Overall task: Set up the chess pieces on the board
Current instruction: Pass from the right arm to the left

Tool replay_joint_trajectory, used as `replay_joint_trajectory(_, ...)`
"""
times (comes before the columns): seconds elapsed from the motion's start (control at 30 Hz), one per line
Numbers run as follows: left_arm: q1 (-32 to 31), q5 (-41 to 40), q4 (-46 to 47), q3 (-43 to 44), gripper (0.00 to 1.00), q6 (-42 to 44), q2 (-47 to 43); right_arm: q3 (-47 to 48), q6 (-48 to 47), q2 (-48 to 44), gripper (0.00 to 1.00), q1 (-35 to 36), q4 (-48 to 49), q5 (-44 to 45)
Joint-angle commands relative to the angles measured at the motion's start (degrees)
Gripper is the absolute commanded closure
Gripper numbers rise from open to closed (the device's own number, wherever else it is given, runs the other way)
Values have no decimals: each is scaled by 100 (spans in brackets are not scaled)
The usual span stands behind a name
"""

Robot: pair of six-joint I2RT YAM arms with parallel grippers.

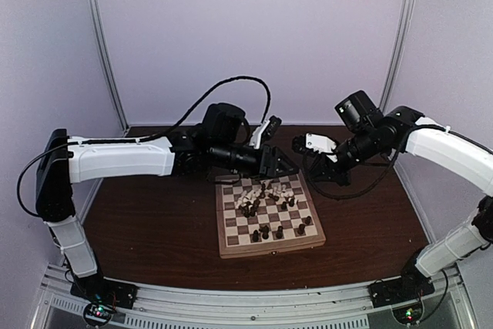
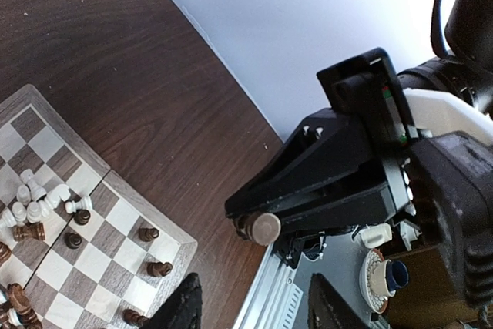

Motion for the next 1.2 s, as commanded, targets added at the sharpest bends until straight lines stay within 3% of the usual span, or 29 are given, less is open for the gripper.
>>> replay_joint_trajectory(0.0,-6,-8,172,217,52,-24,210,246,-21,112,96,108,-119,174)
replay_joint_trajectory(0.73,-42,175,-54,702,54,-117,761,289,31,304,96,264,-124,240)
replay_joint_trajectory(0.97,-43,214,-113,738,64,-198,842,328,51,304,95,269,-122,256)
replay_joint_trajectory(1.17,-46,206,-101,743,84,-182,866,349,67,297,95,273,-140,261)
